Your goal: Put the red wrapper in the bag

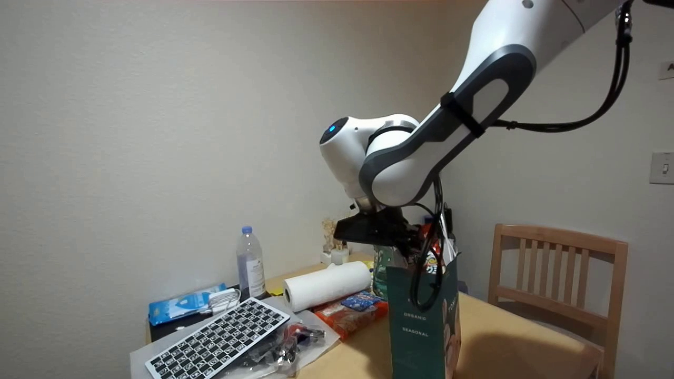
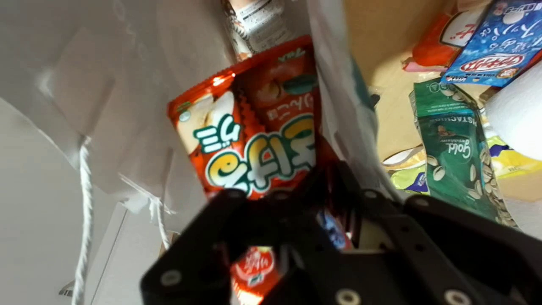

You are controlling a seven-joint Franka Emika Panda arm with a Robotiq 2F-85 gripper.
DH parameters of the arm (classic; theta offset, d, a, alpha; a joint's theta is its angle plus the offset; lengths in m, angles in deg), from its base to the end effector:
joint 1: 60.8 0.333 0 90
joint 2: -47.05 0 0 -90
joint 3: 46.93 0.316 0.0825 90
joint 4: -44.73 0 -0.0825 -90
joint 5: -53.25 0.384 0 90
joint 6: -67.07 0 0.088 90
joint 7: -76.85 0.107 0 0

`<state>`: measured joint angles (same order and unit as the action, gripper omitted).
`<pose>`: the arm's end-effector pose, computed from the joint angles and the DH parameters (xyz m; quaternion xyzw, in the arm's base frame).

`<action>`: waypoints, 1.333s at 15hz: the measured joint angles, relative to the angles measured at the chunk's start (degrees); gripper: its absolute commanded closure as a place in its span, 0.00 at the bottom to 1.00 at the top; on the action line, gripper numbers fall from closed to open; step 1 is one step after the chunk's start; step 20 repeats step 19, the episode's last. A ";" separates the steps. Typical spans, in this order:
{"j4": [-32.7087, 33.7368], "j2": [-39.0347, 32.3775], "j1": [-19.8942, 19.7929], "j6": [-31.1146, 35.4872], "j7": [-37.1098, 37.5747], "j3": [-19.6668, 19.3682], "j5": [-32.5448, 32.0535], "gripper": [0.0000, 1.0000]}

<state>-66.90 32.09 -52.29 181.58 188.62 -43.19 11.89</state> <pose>0.5868 0.0847 0.3431 0.7396 -0.5965 0.2160 0.2247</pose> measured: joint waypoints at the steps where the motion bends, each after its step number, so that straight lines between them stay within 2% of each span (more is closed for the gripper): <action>1: 0.12 -0.01 0.05 0.00 -0.26 0.00 0.12 0.51; 5: 1.28 0.05 1.09 -1.47 -0.48 0.25 0.54 0.25; 9: 4.41 1.37 4.59 -9.43 -0.45 2.19 1.16 0.00; 15: 8.85 5.11 10.43 -20.71 1.68 6.78 1.28 0.00; 20: 10.11 5.39 11.46 -24.48 3.28 8.36 1.28 0.00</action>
